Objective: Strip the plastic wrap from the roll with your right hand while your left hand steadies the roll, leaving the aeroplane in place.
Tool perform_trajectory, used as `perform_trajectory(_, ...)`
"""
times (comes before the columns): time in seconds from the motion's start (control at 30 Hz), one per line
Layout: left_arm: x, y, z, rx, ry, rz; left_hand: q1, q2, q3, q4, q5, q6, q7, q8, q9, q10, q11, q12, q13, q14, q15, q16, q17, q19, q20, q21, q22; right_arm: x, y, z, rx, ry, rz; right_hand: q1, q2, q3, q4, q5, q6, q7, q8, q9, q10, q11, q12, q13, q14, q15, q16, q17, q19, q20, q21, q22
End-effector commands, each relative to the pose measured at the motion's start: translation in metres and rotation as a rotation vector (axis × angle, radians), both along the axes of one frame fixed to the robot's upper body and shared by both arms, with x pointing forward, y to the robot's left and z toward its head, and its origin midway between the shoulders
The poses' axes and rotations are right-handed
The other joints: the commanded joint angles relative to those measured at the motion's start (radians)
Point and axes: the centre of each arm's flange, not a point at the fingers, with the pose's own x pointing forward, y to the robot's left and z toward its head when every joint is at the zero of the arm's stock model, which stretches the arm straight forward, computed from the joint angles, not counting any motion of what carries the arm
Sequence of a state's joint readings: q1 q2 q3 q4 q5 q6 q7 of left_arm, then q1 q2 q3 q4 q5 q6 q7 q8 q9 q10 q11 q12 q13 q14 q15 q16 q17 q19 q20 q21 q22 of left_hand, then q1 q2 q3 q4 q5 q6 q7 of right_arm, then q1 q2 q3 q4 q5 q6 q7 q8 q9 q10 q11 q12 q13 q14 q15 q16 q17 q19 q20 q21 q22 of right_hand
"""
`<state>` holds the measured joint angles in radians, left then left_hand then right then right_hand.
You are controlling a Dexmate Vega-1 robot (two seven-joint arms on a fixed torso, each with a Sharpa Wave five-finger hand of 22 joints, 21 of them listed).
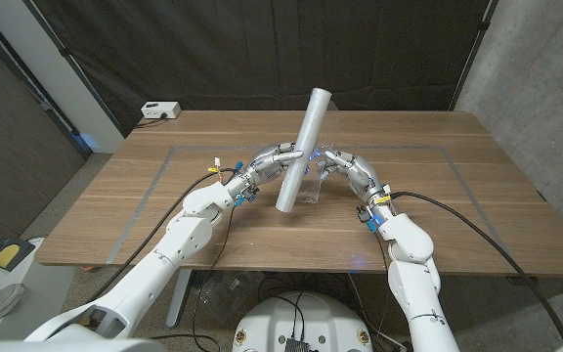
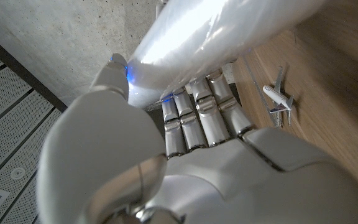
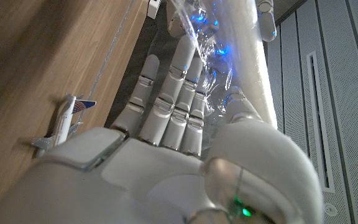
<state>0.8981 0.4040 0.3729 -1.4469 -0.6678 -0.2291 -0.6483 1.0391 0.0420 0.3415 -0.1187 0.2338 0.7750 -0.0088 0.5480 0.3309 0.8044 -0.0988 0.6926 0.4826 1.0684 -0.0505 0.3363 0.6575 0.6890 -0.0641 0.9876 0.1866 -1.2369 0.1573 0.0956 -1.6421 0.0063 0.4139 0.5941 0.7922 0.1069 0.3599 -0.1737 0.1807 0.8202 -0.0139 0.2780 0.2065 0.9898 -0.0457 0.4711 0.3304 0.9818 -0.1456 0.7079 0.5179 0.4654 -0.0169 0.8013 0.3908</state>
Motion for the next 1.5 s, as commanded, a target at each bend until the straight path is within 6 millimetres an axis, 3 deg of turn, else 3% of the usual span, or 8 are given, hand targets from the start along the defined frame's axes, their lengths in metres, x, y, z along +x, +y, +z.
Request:
perform_trajectory(0.03,0.005,-0.008,-0.012,-0.036,0.092,-0.026,0.097,0.094,0.064,0.053,0.007,0.024,-0.015,0.117,0.111,0.049,-0.064,0.066,0.195,0.138,-0.176,-0.002,0.007,-0.003,-0.094,0.008,-0.001,-0.005,-0.004,0.004,0.022,-0.005,-0.045,0.108,0.031,0.013,-0.004,-0.004,0.091,-0.013,0.025,0.013,0.113,-0.017,0.06,0.05,0.062,-0.084,0.068,0.031,0.01,-0.033,0.06,0.024)
perform_trajectory(0.13,0.007,-0.012,-0.014,-0.041,0.117,-0.043,0.098,0.091,0.064,0.052,0.004,0.029,-0.015,0.117,0.107,0.054,-0.069,0.06,0.183,0.14,-0.175,-0.005,0.009,0.001,-0.096,0.012,0.0,-0.007,-0.005,0.004,0.029,0.002,-0.072,0.191,0.047,0.012,-0.001,-0.003,0.162,-0.029,0.053,0.034,0.178,-0.048,0.112,0.107,0.112,-0.085,0.12,0.049,0.009,-0.061,0.129,0.053)
perform_trajectory(0.37,0.01,-0.019,-0.02,-0.058,0.178,-0.108,0.081,0.071,0.058,0.058,-0.02,0.024,-0.027,0.109,0.092,0.068,-0.074,0.042,0.145,0.129,-0.172,-0.032,0.006,0.011,-0.099,0.02,-0.003,-0.011,-0.008,0.003,0.061,0.006,-0.109,0.223,0.049,0.008,0.003,-0.005,0.176,-0.024,0.061,0.047,0.191,-0.054,0.131,0.136,0.125,-0.085,0.141,0.061,0.005,-0.073,0.166,0.068)
perform_trajectory(0.6,0.011,-0.027,-0.024,-0.072,0.209,-0.17,-0.067,-0.029,-0.001,0.139,-0.04,-0.021,-0.013,0.069,0.047,0.046,-0.058,-0.023,0.046,0.086,-0.168,-0.128,-0.078,0.035,-0.089,-0.026,-0.017,-0.013,-0.009,0.006,0.051,0.008,-0.139,0.242,0.051,0.003,0.006,-0.006,0.194,-0.019,0.067,0.05,0.204,-0.052,0.146,0.157,0.135,-0.085,0.151,0.064,0.011,-0.085,0.197,0.08)
perform_trajectory(0.77,0.011,-0.031,-0.026,-0.071,0.22,-0.2,-0.202,-0.137,-0.075,0.212,-0.029,-0.086,-0.004,0.01,0.004,-0.009,-0.037,-0.064,-0.003,0.029,-0.164,-0.153,-0.134,0.06,-0.067,-0.086,-0.018,-0.016,-0.01,0.006,0.062,0.009,-0.159,0.262,0.049,0.001,0.006,-0.006,0.207,-0.01,0.07,0.053,0.216,-0.053,0.16,0.177,0.148,-0.085,0.171,0.085,0.015,-0.095,0.227,0.09)
perform_trajectory(0.93,0.011,-0.031,-0.026,-0.057,0.219,-0.191,-0.236,-0.176,-0.104,0.228,-0.018,-0.122,-0.002,-0.015,-0.01,-0.036,-0.028,-0.071,-0.005,-0.011,-0.161,-0.157,-0.159,0.049,-0.049,-0.119,-0.017,-0.019,-0.011,0.006,0.061,0.003,-0.171,0.272,0.047,-0.001,0.006,-0.006,0.211,-0.007,0.071,0.054,0.219,-0.052,0.166,0.189,0.15,-0.085,0.179,0.095,0.017,-0.096,0.244,0.095)
perform_trajectory(1.2,0.009,-0.03,-0.026,-0.006,0.188,-0.212,-0.266,-0.194,-0.15,0.242,0.003,-0.296,-0.002,-0.108,-0.038,-0.181,0.015,-0.144,-0.055,-0.202,-0.118,-0.165,-0.227,-0.037,0.024,-0.212,-0.013,-0.023,-0.011,0.007,0.048,0.006,-0.185,0.286,0.043,-0.005,0.008,-0.007,0.222,-0.005,0.073,0.058,0.224,-0.054,0.177,0.211,0.151,-0.085,0.188,0.109,0.012,-0.098,0.273,0.104)
perform_trajectory(1.5,0.006,-0.03,-0.029,-0.04,0.215,-0.244,-0.274,-0.193,-0.164,0.244,0.007,-0.338,0.006,-0.129,-0.043,-0.213,0.024,-0.163,-0.07,-0.24,-0.109,-0.16,-0.246,-0.043,0.032,-0.231,-0.012,-0.03,-0.012,0.015,0.044,0.001,-0.228,0.296,0.041,-0.011,0.012,-0.006,0.228,0.009,0.076,0.067,0.227,-0.054,0.189,0.236,0.151,-0.085,0.203,0.134,0.006,-0.104,0.307,0.113)
